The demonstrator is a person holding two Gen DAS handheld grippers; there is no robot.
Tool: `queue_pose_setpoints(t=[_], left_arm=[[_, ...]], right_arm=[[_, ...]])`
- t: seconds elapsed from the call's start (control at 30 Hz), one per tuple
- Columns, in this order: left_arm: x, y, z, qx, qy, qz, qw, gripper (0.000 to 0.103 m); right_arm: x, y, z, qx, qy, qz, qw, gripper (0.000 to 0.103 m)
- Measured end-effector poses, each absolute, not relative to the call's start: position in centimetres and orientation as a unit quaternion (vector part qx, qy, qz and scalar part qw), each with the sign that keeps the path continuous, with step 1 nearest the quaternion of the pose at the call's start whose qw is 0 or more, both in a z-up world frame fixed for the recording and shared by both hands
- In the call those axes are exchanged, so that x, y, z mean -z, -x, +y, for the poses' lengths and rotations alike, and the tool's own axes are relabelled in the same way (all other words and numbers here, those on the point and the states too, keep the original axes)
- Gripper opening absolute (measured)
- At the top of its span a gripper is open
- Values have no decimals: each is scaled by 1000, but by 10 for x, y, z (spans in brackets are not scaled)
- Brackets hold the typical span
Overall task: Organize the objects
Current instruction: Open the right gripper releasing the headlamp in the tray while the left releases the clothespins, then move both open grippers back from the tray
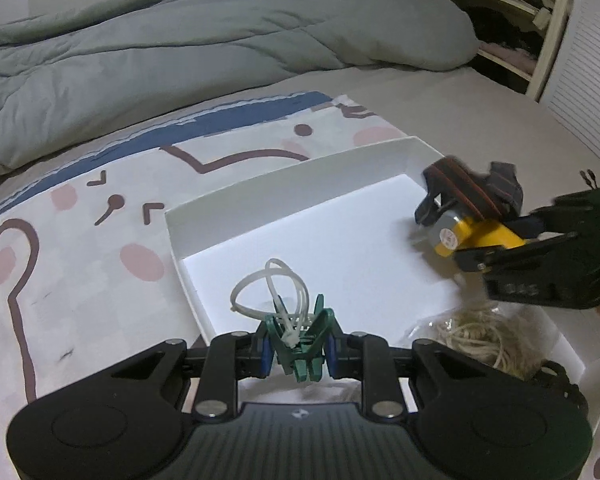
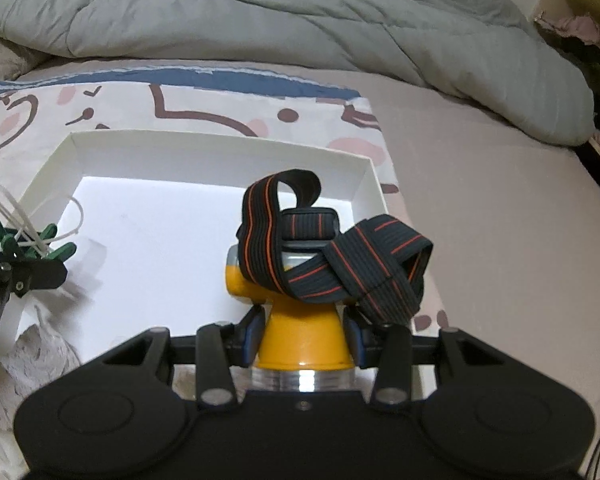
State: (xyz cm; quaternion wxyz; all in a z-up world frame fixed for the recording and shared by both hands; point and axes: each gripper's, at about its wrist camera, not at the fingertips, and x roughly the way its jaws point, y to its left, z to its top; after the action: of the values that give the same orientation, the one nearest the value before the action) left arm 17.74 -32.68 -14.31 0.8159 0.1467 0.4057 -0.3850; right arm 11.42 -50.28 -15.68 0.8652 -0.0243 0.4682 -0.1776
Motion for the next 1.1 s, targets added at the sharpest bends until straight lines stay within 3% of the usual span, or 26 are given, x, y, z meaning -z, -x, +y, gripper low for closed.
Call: queue_pose_setpoints(t=[0.03,0.1,0.17,0.63,1.1], left_arm=[[144,-178,-326,382,-145,410,816,39],[144,-179,-324,378,-141,414,816,50],[143,-176,-322,379,-142,413,816,50],[128,-160,-319,380,-133,415,816,50],[84,-146,-288,370,-115,397,832,50]], right_arm=[[155,-113,-504,180,20,467,865,48],[147,-108,-504,187,18,450,873,60],[138,-103,-504,180,13,447,876,64],[132,-83,-504,182,13,456,871,65],[86,-65,-491,192,-46,408,891,65]])
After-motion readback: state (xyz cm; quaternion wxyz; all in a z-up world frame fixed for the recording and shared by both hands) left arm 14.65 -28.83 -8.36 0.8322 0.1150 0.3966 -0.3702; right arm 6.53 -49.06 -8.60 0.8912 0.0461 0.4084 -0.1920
